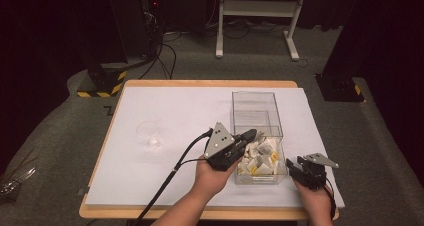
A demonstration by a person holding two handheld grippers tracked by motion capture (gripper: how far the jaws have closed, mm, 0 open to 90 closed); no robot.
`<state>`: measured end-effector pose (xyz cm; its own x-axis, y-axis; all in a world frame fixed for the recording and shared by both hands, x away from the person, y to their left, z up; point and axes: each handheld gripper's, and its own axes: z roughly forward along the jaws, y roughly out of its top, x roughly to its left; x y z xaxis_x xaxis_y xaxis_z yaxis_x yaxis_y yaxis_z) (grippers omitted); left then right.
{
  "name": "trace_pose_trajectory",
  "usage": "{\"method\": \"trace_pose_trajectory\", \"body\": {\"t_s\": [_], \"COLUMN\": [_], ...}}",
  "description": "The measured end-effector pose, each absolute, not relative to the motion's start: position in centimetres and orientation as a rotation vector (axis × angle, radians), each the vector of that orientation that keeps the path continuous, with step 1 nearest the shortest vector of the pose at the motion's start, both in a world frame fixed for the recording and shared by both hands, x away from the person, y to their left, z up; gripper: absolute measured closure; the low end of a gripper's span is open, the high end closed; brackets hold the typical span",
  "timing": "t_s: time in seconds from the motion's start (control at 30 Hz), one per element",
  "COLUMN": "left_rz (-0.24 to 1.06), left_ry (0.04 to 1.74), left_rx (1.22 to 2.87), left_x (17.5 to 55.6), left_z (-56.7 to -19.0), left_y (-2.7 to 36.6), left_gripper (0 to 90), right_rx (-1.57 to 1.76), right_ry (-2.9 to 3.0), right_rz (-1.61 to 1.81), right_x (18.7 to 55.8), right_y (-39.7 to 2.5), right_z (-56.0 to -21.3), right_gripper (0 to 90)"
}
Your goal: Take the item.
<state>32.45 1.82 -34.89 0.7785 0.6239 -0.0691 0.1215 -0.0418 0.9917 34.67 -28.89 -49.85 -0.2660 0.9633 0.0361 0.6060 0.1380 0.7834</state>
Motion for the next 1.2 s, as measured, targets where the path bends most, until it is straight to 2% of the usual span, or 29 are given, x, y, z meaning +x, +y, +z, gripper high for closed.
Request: {"method": "trace_pose_trajectory", "body": {"t_s": [0.17, 0.53, 0.83, 1.03, 1.2], "left_rz": [0.437, 0.352, 0.355, 0.371, 0.415], "left_ry": [0.626, 0.763, 0.826, 0.833, 0.832], "left_rx": [1.605, 1.702, 1.730, 1.743, 1.753], "left_x": [32.5, 32.3, 32.6, 32.5, 32.5], "left_z": [-35.7, -42.3, -44.2, -44.4, -44.5], "left_y": [1.7, 3.5, 4.3, 4.3, 4.1], "left_gripper": [89.9, 89.6, 89.0, 85.2, 76.2], "right_rx": [1.498, 1.490, 1.495, 1.497, 1.493], "right_ry": [1.937, 1.940, 1.939, 1.941, 1.941], "right_rz": [0.970, 0.963, 0.959, 0.960, 0.962], "right_x": [34.7, 34.7, 34.7, 34.7, 34.7], "right_y": [-28.9, -28.8, -28.7, -28.7, -28.8], "right_z": [-49.9, -49.9, -49.9, -49.9, -49.9], "right_gripper": [52.9, 52.9, 52.9, 52.8, 52.9]}}
